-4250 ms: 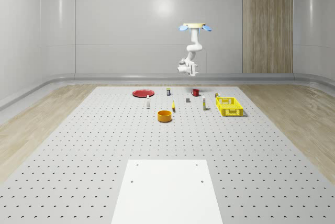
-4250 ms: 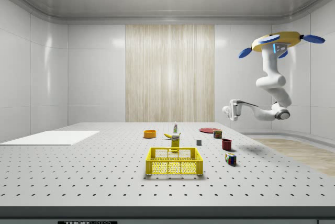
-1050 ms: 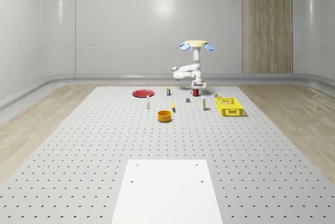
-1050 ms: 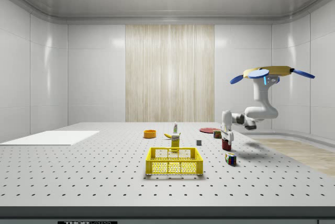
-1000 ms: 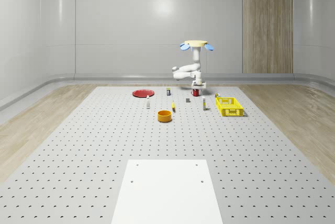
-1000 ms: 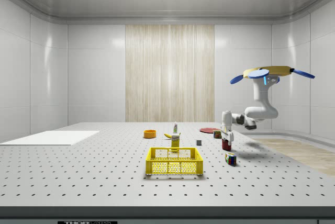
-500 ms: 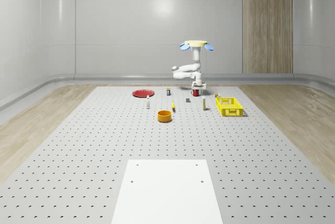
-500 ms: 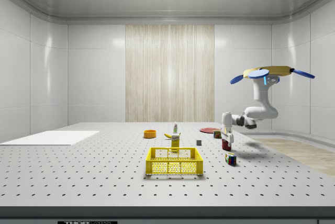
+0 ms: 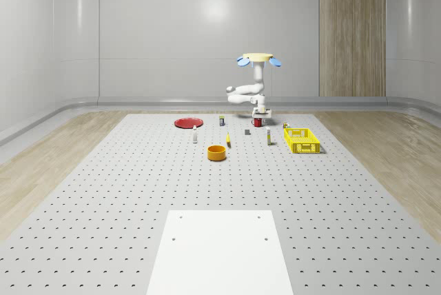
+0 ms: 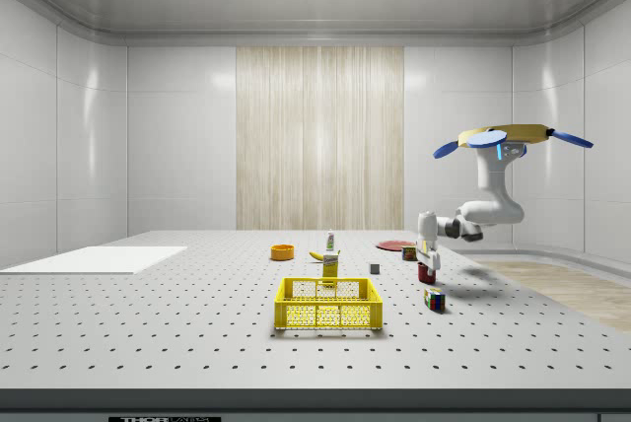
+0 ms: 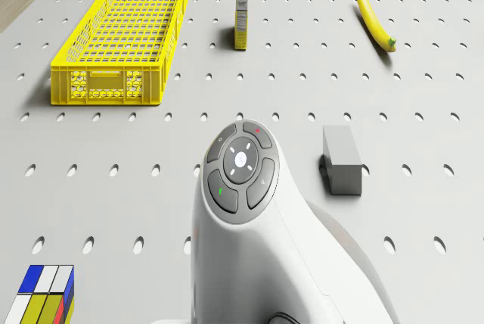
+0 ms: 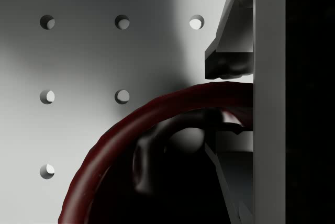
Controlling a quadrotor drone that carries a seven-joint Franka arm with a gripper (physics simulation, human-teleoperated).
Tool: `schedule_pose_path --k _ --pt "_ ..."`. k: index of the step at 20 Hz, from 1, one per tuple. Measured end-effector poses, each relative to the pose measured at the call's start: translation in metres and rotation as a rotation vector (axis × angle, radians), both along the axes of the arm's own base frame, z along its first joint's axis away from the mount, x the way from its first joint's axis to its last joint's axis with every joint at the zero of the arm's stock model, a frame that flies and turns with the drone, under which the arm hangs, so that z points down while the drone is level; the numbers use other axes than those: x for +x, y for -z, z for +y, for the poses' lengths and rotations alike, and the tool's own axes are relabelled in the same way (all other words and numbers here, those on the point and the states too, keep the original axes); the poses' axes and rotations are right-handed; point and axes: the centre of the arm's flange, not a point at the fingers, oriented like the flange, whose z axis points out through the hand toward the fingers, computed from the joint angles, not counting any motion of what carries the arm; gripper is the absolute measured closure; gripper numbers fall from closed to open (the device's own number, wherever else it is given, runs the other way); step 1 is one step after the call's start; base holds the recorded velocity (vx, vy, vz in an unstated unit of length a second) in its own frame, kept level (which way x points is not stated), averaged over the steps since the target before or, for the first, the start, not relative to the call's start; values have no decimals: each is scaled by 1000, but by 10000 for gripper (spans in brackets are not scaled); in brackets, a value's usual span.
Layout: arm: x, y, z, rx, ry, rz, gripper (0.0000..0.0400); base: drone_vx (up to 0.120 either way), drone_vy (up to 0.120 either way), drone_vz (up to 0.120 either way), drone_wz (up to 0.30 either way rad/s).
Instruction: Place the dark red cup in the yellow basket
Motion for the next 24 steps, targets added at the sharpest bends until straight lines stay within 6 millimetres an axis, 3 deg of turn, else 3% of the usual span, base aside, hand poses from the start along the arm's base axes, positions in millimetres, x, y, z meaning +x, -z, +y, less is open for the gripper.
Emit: schedule_pose_path --k 5,8,24 --pt "0 10 0 0 0 0 296 0 0 0 0" --pt "0 21 0 0 0 0 298 13 53 120 0" --pt "0 35 0 0 0 0 300 120 120 120 0"
